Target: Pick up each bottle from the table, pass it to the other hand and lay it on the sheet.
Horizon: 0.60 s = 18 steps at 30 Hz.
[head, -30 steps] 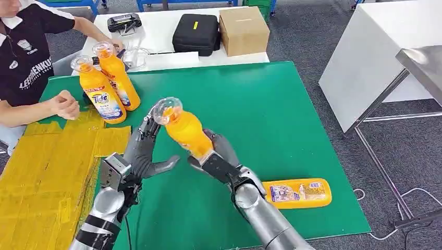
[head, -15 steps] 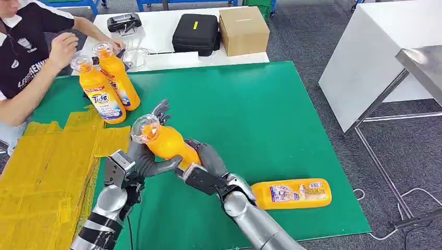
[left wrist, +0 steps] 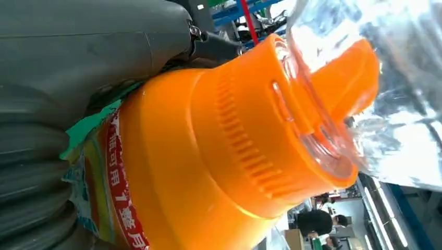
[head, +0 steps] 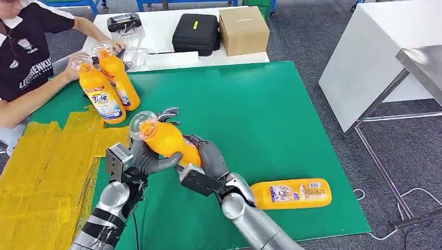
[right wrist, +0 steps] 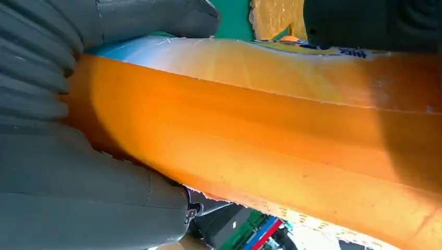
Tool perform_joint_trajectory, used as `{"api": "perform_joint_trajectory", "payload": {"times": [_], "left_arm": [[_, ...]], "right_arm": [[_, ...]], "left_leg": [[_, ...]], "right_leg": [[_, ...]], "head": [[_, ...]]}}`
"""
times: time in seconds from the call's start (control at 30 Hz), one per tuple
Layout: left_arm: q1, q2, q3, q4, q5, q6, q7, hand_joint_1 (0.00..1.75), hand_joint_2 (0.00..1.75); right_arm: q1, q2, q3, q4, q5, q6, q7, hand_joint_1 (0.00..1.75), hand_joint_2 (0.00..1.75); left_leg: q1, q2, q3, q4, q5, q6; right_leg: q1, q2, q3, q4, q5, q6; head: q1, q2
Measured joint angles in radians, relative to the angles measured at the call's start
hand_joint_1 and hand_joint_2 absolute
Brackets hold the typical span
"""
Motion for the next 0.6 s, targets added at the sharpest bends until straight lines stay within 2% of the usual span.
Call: {"api": "perform_joint_trajectory", "payload": {"times": [0.17,0.2,0.23,0.6], "left_arm": [[0.001,-0.008,0.007,0.002,0.029,0.006,-0.002,1.75,1.75],[0.001,-0.009,0.008,0.002,0.032,0.009,-0.003,1.75,1.75],[0.002,-0.010,0.011,0.002,0.040,0.011,-0.004,1.75,1.75],[0.011,-0.016,0.077,-0.027,0.049,0.129,-0.012,1.75,1.75]], "right_arm": [[0.000,-0.003,0.001,-0.003,-0.004,-0.010,0.000,1.75,1.75],[0.000,-0.003,0.002,-0.005,-0.005,-0.010,0.000,1.27,1.75],[0.000,-0.004,0.004,-0.006,-0.005,-0.010,0.000,0.00,1.75],[0.021,-0.019,0.011,-0.084,-0.026,-0.042,-0.009,0.00,1.75]], "left_leg": [[0.000,0.000,0.000,0.000,0.000,0.000],[0.000,0.000,0.000,0.000,0.000,0.000],[0.000,0.000,0.000,0.000,0.000,0.000],[0.000,0.000,0.000,0.000,0.000,0.000]], "right_leg": [[0.000,0.000,0.000,0.000,0.000,0.000],[0.000,0.000,0.000,0.000,0.000,0.000],[0.000,0.000,0.000,0.000,0.000,0.000],[0.000,0.000,0.000,0.000,0.000,0.000]], "head": [[0.000,0.000],[0.000,0.000],[0.000,0.000],[0.000,0.000]]}}
